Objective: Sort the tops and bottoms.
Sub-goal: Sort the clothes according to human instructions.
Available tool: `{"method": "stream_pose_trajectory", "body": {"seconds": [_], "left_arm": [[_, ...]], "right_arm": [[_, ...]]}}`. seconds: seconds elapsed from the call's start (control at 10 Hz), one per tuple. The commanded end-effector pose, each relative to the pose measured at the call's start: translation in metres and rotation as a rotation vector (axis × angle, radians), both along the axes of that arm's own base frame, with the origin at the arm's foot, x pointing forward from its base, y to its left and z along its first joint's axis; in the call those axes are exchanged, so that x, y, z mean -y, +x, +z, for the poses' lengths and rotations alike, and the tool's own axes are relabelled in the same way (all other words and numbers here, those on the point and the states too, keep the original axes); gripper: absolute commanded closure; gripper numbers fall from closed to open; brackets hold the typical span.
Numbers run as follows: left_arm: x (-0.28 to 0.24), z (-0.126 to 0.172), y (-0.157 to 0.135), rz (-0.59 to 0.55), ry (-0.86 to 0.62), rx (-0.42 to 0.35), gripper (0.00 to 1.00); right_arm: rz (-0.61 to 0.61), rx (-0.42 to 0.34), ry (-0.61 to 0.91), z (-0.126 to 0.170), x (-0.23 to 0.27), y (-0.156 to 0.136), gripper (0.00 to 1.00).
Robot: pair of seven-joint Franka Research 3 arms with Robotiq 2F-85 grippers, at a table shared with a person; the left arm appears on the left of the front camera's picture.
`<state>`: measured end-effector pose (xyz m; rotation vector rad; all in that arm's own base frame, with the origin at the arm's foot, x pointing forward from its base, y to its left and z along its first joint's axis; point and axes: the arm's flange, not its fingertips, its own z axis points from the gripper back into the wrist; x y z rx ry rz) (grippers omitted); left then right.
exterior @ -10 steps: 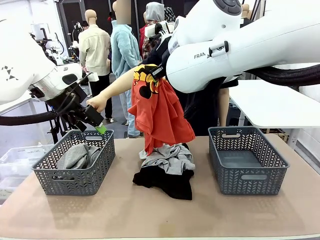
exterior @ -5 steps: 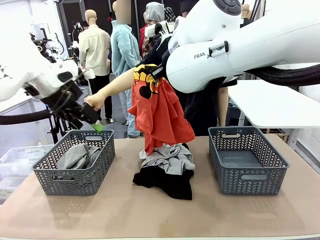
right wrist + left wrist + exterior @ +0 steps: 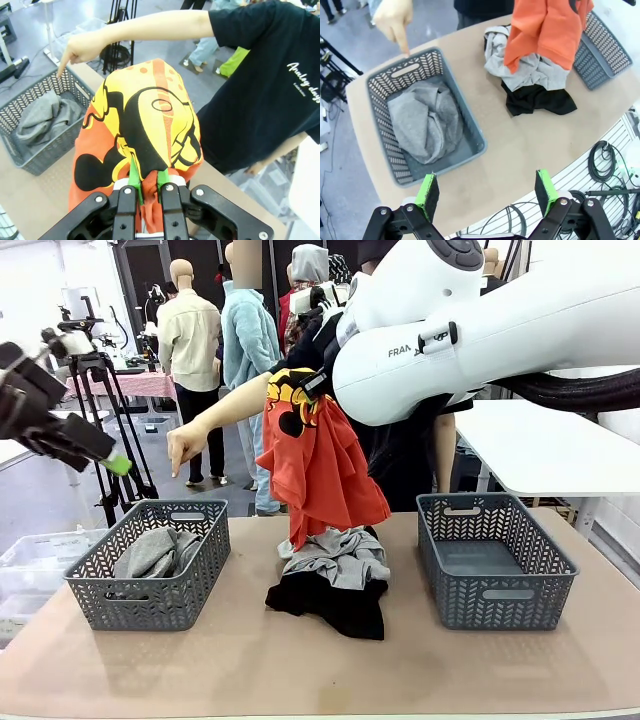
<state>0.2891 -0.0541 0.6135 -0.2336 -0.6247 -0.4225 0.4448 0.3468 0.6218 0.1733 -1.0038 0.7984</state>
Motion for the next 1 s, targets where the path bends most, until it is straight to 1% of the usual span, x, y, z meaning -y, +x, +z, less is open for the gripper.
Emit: {"method": "stream_pose_trajectory", "body": {"seconds": [0.0,0.1,0.2,0.3,0.6,0.8,0.9], "left_arm": [[-0.017,-0.003,-0.011,0.015,0.020,0.024,0.00],[-0.023,0.000,-0.017,0.023,-0.012,0.049,0.00],[-0.024,0.001,-0.022,0.004,-0.020,0.070,0.00],[-0.016,0.007,-0.010,0.027,-0.010,0.025,0.00],[-0.016,0.007,-0.010,0.027,-0.010,0.025,0.00],[-0.016,0.007,-0.010,0.027,-0.010,0.025,0.00],[-0.016,0.007,-0.010,0.027,-0.010,0.025,0.00]], "right_arm": [[0.000,0.000,0.000,0.000,0.000,0.000,1.00],[0.028,0.012,0.031,-0.003,-0.012,0.007,1.00],[0.084,0.034,0.056,-0.001,-0.027,0.015,1.00],[0.146,0.061,0.108,0.004,-0.045,0.022,1.00],[0.357,0.049,0.172,0.014,-0.112,0.044,1.00],[0.430,0.070,0.191,0.025,-0.144,0.059,1.00],[0.471,0.095,0.210,0.033,-0.164,0.064,1.00]]}}
